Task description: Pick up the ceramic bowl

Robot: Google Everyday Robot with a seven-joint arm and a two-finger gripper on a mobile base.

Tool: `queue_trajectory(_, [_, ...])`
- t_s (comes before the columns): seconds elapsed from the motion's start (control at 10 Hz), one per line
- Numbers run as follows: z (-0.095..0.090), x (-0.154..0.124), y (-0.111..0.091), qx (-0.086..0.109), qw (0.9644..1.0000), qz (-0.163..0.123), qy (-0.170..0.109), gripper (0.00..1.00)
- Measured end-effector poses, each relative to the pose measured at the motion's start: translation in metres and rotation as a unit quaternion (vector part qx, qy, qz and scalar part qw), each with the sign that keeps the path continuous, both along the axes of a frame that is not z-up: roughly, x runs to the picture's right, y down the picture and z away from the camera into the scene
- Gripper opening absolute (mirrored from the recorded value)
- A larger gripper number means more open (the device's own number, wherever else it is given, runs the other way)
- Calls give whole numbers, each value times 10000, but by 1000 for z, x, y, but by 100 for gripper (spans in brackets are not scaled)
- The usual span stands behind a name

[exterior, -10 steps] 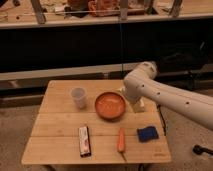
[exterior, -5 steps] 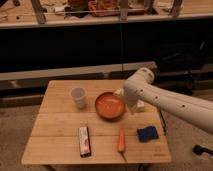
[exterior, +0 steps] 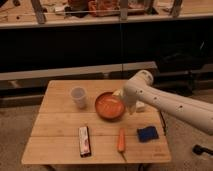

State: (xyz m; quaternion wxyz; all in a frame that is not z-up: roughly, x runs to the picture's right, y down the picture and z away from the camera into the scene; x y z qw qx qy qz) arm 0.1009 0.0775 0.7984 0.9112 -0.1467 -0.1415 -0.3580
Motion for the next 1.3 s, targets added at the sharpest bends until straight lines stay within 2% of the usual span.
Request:
queue_trajectory(0.3, [8, -2, 0, -8, 9999, -77, -133, 80])
queue_trajectory(0.7, [34, -2, 10, -81, 9995, -123, -281, 80])
queue_trajectory(1.3, [54, 5, 20, -187, 9991, -140, -352, 80])
